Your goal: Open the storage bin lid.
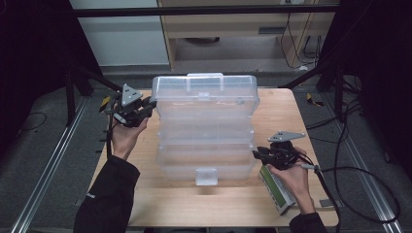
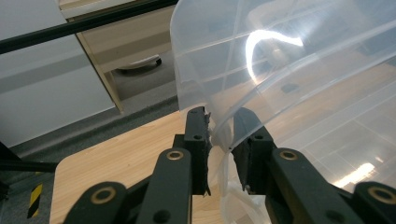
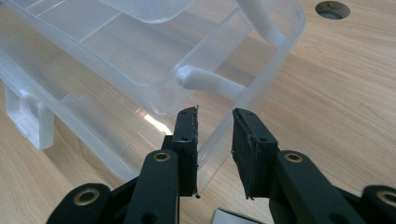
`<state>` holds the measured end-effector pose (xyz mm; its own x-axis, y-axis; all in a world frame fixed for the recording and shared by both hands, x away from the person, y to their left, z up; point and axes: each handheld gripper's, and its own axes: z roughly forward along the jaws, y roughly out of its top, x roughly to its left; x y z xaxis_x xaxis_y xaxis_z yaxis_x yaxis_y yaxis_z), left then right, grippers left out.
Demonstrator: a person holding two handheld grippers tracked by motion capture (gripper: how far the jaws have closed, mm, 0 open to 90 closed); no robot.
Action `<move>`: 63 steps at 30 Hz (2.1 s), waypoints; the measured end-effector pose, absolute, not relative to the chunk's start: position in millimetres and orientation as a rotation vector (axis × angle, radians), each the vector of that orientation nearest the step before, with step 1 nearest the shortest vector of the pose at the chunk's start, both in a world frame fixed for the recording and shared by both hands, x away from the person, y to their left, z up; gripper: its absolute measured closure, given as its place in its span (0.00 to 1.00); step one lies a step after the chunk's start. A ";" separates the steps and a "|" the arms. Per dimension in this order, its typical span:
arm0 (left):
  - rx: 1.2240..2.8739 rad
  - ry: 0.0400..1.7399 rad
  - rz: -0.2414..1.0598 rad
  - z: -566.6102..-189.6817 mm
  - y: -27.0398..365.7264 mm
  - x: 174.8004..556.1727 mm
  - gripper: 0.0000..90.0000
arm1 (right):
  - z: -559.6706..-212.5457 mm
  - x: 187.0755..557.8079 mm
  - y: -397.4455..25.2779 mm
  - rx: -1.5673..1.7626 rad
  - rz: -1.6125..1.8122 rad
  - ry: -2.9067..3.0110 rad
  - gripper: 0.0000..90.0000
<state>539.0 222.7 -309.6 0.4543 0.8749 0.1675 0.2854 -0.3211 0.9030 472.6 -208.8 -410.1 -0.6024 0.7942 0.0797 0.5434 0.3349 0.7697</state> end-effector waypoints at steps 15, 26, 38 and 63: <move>1.828 1.010 0.892 -304.8 218.9 553.1 0.91 | -412.6 474.7 -206.3 1.200 1.148 2.300 0.83; 1.822 1.039 0.874 -300.8 218.5 567.4 0.93 | -413.0 475.2 -206.1 1.199 1.146 2.298 0.83; 1.820 1.066 0.853 -297.2 217.3 585.8 0.94 | -413.0 476.2 -206.4 1.198 1.147 2.305 0.82; 1.803 1.106 0.822 -299.4 215.7 622.5 0.93 | -412.5 478.6 -207.1 1.202 1.146 2.322 0.81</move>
<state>622.5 215.7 -299.4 0.3942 0.9136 0.1000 0.3588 -0.2532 0.8984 478.6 -207.1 -412.5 -0.6118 0.7845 0.1014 0.5575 0.3368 0.7588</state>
